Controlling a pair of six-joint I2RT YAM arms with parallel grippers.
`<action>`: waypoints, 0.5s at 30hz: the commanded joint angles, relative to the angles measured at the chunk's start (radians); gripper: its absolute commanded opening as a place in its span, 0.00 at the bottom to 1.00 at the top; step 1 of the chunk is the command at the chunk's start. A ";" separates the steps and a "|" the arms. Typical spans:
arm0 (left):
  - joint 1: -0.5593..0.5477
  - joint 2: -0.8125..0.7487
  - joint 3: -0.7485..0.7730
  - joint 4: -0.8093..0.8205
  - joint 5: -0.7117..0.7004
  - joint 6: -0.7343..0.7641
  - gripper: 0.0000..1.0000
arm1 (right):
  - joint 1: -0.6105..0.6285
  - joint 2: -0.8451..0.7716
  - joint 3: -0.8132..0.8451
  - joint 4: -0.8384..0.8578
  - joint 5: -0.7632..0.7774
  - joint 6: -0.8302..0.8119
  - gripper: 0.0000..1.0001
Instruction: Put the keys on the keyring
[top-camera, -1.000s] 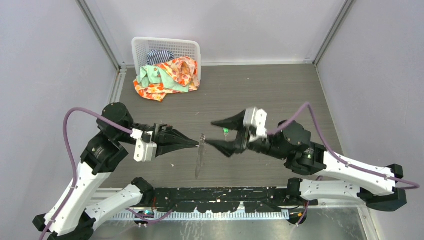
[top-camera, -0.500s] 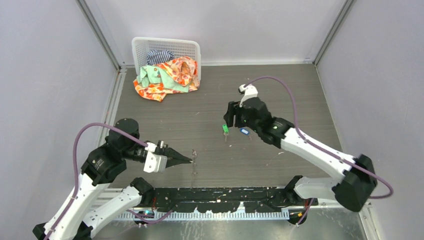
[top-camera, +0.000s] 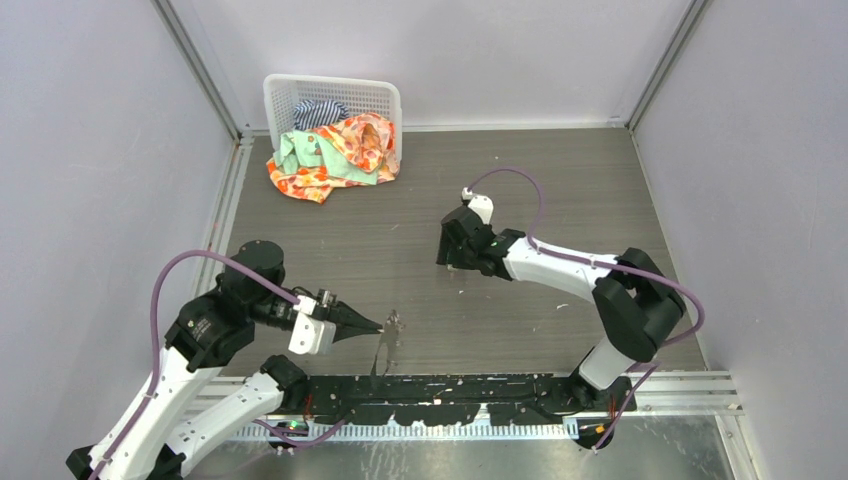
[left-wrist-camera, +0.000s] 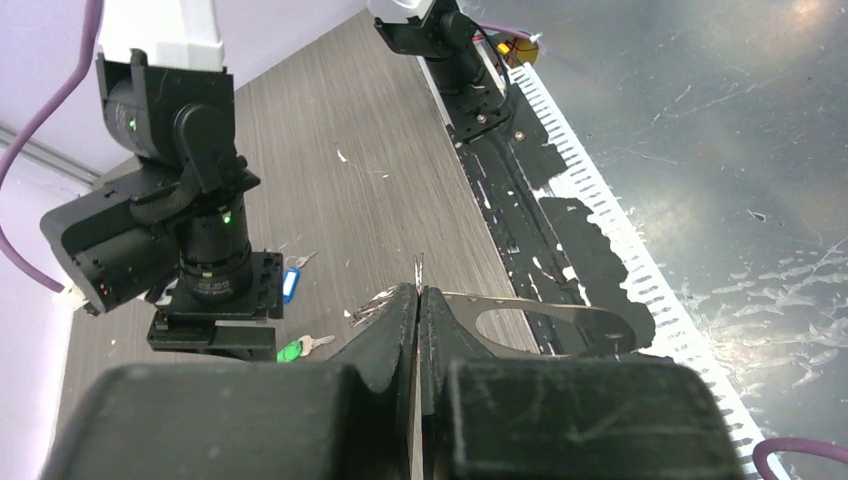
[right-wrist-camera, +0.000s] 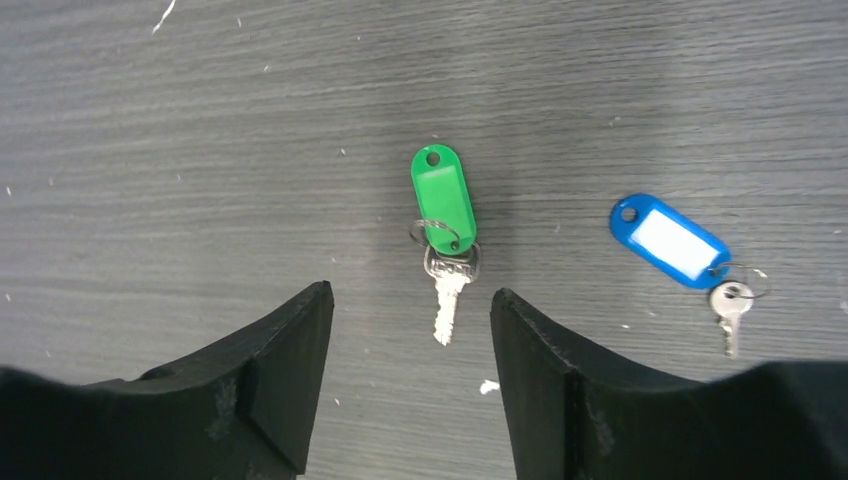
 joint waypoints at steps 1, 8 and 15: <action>-0.002 -0.003 0.021 -0.019 0.023 0.055 0.00 | 0.016 0.054 0.081 -0.009 0.090 0.177 0.61; -0.003 -0.014 0.016 -0.010 0.008 0.056 0.00 | 0.023 0.171 0.185 -0.050 0.116 0.179 0.51; -0.002 -0.024 0.011 0.004 0.006 0.056 0.00 | 0.039 0.225 0.213 -0.086 0.178 0.159 0.48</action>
